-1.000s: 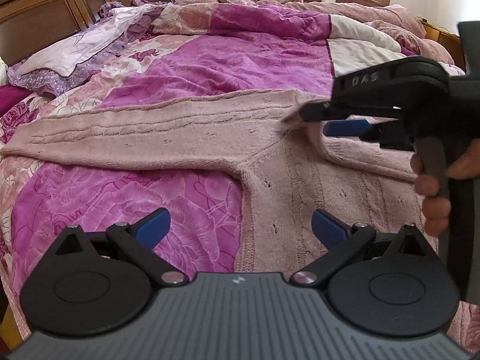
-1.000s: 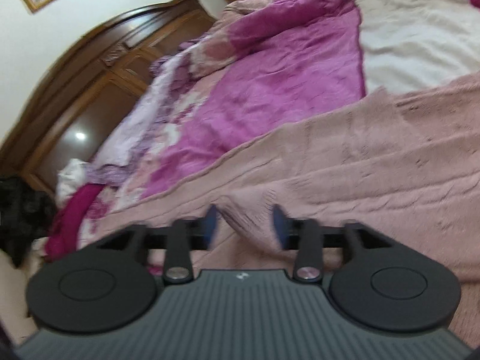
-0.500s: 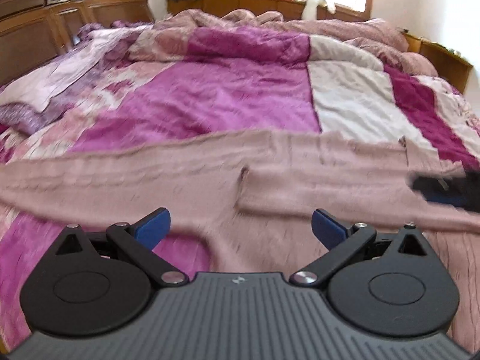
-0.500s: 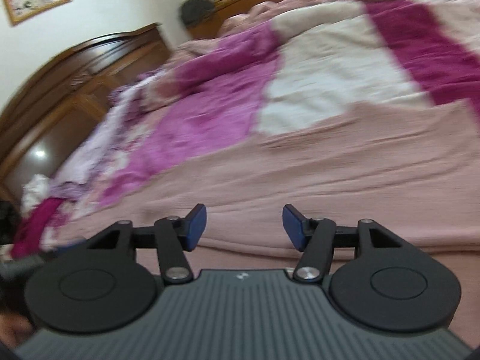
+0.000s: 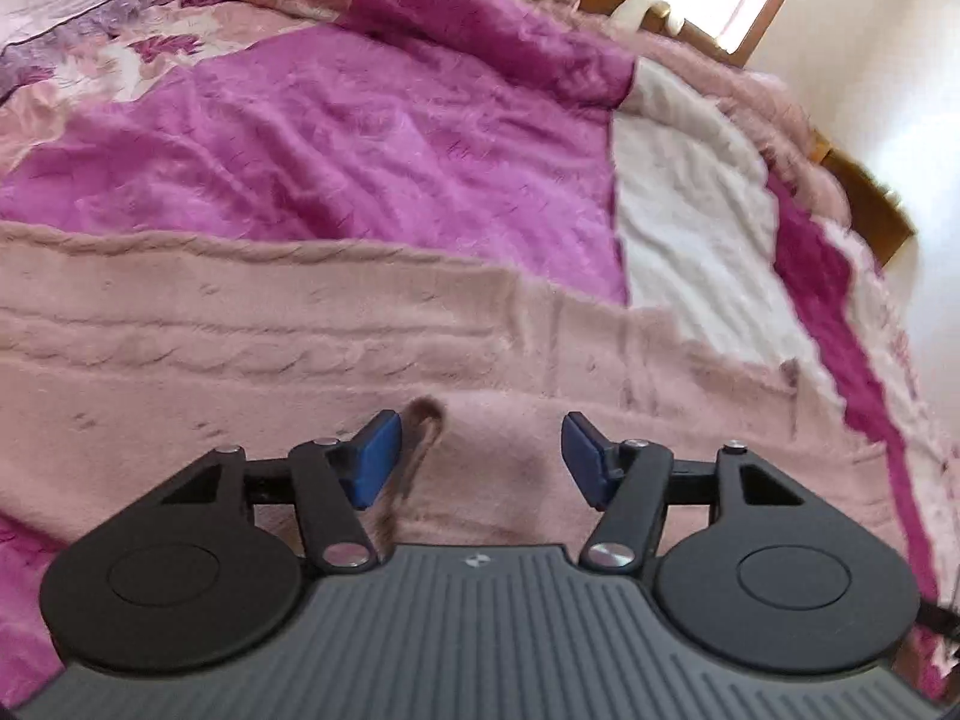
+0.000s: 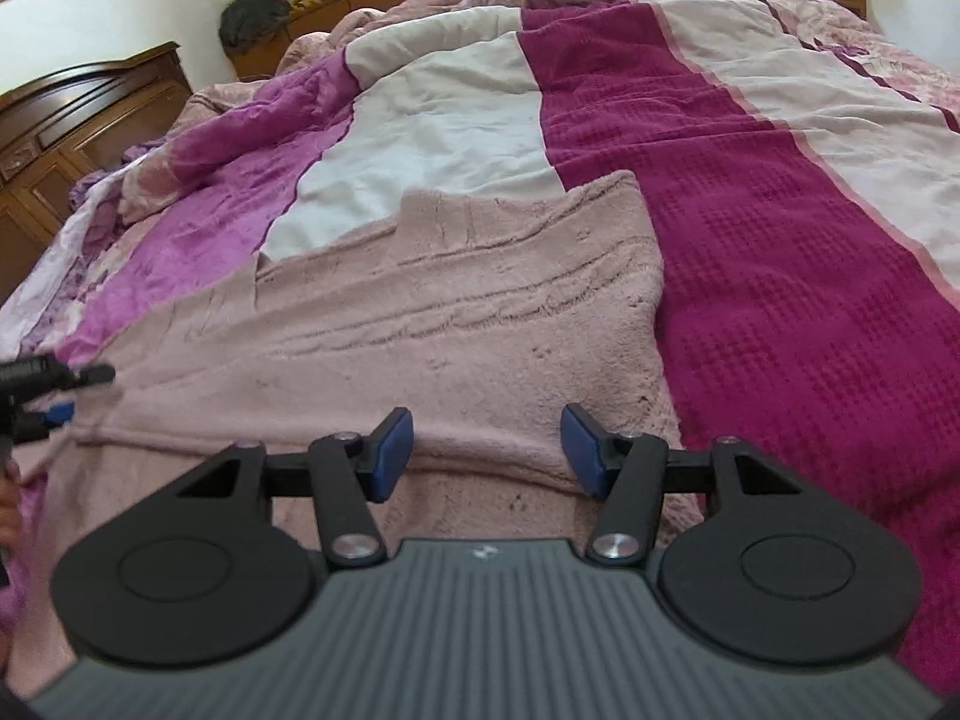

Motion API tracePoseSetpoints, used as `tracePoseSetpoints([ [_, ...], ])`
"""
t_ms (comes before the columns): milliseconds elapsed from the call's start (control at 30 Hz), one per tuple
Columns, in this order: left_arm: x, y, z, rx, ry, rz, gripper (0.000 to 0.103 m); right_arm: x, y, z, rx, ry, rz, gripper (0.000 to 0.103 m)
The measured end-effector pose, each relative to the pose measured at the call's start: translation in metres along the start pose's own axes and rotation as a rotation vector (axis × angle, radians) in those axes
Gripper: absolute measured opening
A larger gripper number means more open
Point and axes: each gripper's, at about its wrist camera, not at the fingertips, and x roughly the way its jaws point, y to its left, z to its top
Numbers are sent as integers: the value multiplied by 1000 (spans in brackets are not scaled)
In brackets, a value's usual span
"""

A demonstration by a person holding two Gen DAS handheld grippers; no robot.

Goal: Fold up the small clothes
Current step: 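Open the right tool to release the sleeve and withdraw, then move the left tool to the other sleeve cuff and close on it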

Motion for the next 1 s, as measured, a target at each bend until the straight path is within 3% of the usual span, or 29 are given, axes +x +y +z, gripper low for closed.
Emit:
tracePoseSetpoints([
  [133,-2,-4,-1,1,-68,-67,46,0,6,-2,-36,-8,-24,56],
  [200,-3,-8,-1,29,-103,-9,46,0,7,-1,-43,-6,-33,56],
  [333,6,-13,-6,152,-109,234,46,0,7,-2,-60,-6,-46,56],
  [533,-6,-8,-8,190,-108,278,48,-1,10,-1,-60,0,-59,56],
  [800,-44,0,-7,152,-99,306,68,-18,17,2,-44,-18,-50,58],
  [1000,-70,8,-12,158,-79,357,75,-29,26,-2,-27,-37,-18,65],
])
